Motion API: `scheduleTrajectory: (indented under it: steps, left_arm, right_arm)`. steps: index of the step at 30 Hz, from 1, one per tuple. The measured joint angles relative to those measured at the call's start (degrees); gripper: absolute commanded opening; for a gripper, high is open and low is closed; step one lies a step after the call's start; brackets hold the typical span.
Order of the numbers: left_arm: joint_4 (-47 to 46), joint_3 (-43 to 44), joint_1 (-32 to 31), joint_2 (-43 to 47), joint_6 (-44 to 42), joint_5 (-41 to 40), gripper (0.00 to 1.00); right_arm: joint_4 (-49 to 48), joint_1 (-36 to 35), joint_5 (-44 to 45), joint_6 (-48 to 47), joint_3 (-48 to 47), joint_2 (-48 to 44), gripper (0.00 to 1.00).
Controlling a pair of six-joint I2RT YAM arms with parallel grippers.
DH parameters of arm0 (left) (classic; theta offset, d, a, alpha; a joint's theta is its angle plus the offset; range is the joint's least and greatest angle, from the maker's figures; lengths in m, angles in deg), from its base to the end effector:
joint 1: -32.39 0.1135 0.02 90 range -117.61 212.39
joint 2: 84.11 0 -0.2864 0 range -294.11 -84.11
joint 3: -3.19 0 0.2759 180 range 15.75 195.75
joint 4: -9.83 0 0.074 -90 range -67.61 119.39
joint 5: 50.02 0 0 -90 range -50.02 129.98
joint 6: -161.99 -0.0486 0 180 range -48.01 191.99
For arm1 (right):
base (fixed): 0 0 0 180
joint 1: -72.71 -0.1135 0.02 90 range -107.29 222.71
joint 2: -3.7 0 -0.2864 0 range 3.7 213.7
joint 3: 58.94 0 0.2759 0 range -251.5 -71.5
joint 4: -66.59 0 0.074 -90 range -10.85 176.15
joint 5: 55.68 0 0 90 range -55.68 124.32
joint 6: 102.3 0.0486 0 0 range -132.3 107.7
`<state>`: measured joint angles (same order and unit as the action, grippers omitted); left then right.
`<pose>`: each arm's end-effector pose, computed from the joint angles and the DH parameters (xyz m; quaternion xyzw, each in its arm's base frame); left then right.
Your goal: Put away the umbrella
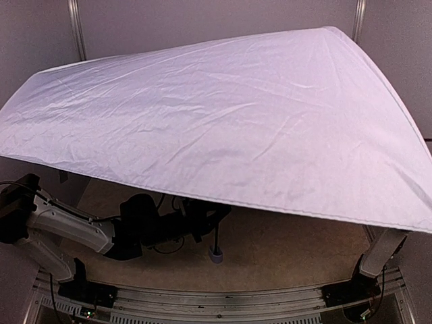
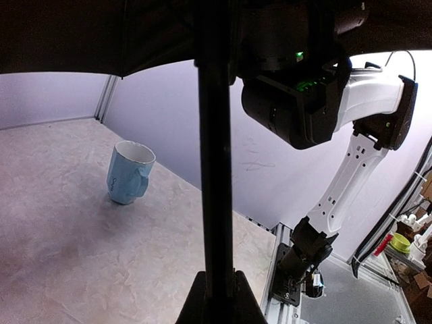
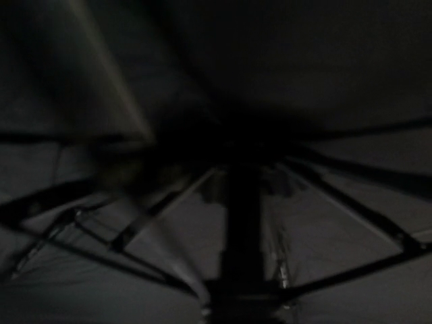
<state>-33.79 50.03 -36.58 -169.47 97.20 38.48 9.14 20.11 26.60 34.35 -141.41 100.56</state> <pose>0.1213 -0.3120 0.2380 0.2425 0.6299 -0.5344 0.5088 0.2443 0.3302 0.4127 -0.0823 0.3936 0.7146 0.5724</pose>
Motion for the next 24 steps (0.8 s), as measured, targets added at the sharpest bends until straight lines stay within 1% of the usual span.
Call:
scheduleTrajectory:
  steps: [2, 4, 7, 9, 10, 13, 14, 19, 21, 24]
  left_arm:
    - [-0.2, 0.0, -0.1, 0.0, -0.1, 0.3, 0.0]
    - [-0.3, 0.0, -0.2, 0.0, -0.1, 0.7, 0.0]
    - [-0.4, 0.0, -0.2, 0.0, -0.2, 1.0, 0.0]
    - [-0.4, 0.0, -0.3, 0.0, -0.4, 1.0, 0.0]
    - [-1.3, 0.3, -0.2, 0.0, -0.4, 0.8, 0.0]
    - [-1.6, 0.8, -0.2, 0.1, -0.4, 0.8, 0.0]
    - [-1.6, 0.8, -0.2, 0.1, -0.4, 0.8, 0.0]
    - [-1.6, 0.8, -0.2, 0.1, -0.4, 0.7, 0.0]
    - [-1.6, 0.8, -0.2, 0.1, -0.4, 0.6, 0.0]
    - [-0.3, 0.8, -0.4, 0.5, -0.7, -0.3, 0.0]
  right_arm:
    - [-0.3, 0.0, 0.0, 0.2, 0.0, 0.0, 0.33]
    - [-0.6, 0.0, 0.0, 0.5, 0.0, 0.0, 0.29]
    - [-0.6, 0.0, 0.0, 0.8, 0.0, 0.0, 0.2]
    - [-0.7, 0.0, 0.0, 0.9, 0.0, 0.0, 0.18]
    - [-0.4, 0.0, -0.6, 1.1, 0.2, 0.0, 0.15]
    - [-0.5, -0.2, -1.0, 0.9, 0.3, 0.2, 0.01]
    - [-0.6, -0.2, -1.1, 1.0, 0.3, 0.2, 0.0]
    - [-0.6, -0.1, -1.3, 1.0, 0.3, 0.2, 0.01]
    - [-0.5, -0.1, -1.2, 0.9, 0.3, 0.2, 0.17]
    - [0.6, -0.1, -0.9, 0.0, 1.2, -0.6, 0.31]
